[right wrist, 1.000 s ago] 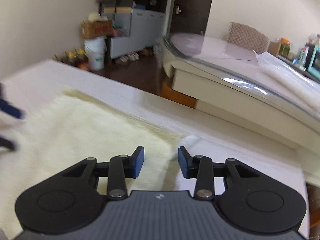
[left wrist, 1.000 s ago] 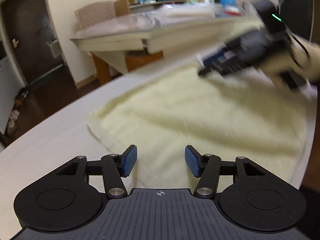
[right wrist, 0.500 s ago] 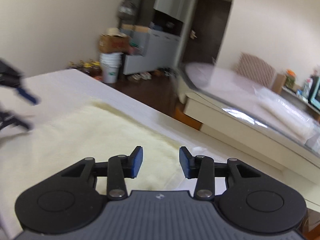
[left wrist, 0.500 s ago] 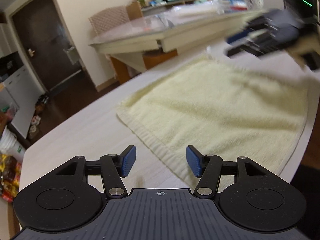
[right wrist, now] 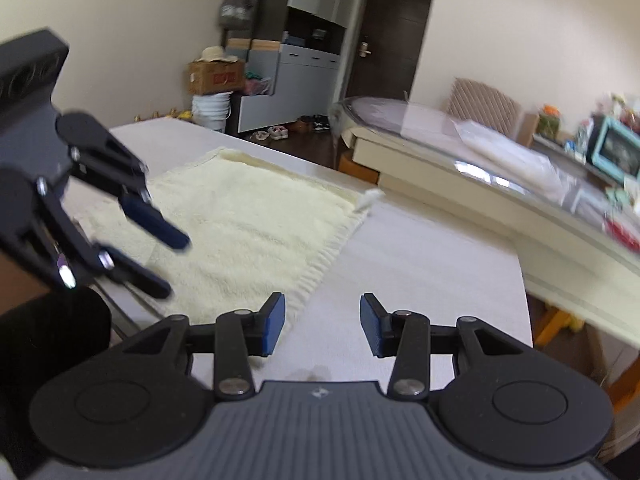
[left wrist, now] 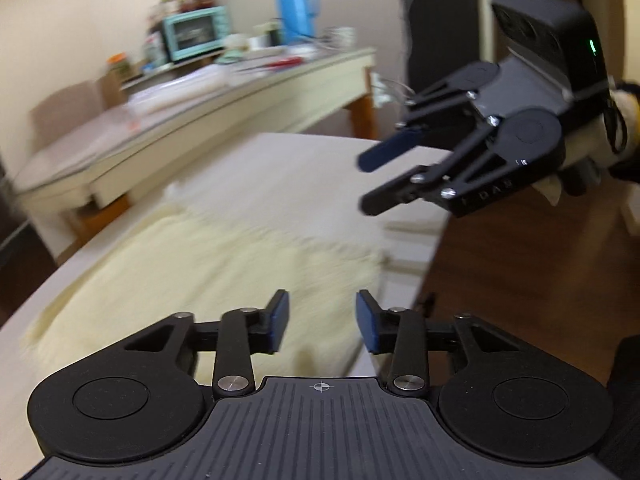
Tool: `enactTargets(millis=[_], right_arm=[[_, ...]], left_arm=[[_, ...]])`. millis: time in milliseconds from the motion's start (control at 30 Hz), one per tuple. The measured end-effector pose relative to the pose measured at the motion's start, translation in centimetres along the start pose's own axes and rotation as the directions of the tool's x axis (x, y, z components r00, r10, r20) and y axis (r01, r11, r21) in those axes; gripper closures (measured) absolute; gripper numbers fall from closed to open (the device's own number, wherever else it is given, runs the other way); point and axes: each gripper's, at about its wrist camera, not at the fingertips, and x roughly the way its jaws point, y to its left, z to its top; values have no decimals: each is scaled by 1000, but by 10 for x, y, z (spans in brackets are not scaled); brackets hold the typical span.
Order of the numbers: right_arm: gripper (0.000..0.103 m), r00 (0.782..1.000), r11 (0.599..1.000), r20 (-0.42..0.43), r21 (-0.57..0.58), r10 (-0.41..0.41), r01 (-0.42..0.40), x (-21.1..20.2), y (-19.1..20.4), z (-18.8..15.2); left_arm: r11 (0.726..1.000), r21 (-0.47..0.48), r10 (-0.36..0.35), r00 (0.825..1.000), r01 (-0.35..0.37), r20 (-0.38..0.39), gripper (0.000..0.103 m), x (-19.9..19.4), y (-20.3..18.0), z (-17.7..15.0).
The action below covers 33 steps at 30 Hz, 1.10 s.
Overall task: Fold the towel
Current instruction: 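Grasp a corner of the flat towel with the right gripper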
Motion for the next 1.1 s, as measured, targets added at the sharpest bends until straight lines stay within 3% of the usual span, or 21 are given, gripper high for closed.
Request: enactTargets(millis=[133, 200, 367, 533, 733, 833, 867, 933, 1033, 1100], right_arm=[[57, 1000, 1000, 9, 20, 24, -24, -10, -4, -9], [57, 999, 999, 8, 17, 43, -43, -13, -5, -12], [56, 997, 990, 6, -120, 81, -79, -13, 12, -15], [54, 998, 936, 6, -347, 69, -62, 3, 42, -15], [56, 998, 861, 52, -508, 32, -1, 21, 64, -11], [73, 999, 805, 49, -592, 11, 21, 27, 74, -12], [83, 999, 771, 39, -636, -14, 35, 29, 79, -14], [91, 1000, 747, 14, -664, -19, 23, 31, 82, -17], [94, 1000, 738, 15, -674, -25, 28, 26, 87, -20], [94, 1000, 739, 7, -673, -31, 27, 24, 89, -20]], left_arm=[[999, -30, -39, 999, 38, -12, 76, 11, 2, 5], [997, -45, -58, 998, 57, -18, 94, 17, 2, 7], [991, -83, -107, 994, 105, -31, 97, 31, 4, 14], [979, -154, -141, 990, 138, -9, 97, 30, 20, 19], [972, -166, -170, 985, 167, -5, 97, 27, 23, 22], [972, -169, -167, 986, 165, 1, 95, 24, 20, 22], [971, -176, -163, 987, 162, 7, 89, 20, 21, 21], [970, -189, -152, 988, 152, 17, 77, 9, 25, 17], [979, -183, -91, 996, 91, 7, 72, -8, 29, 9], [980, -200, 15, 999, -20, -28, 72, -30, 40, -10]])
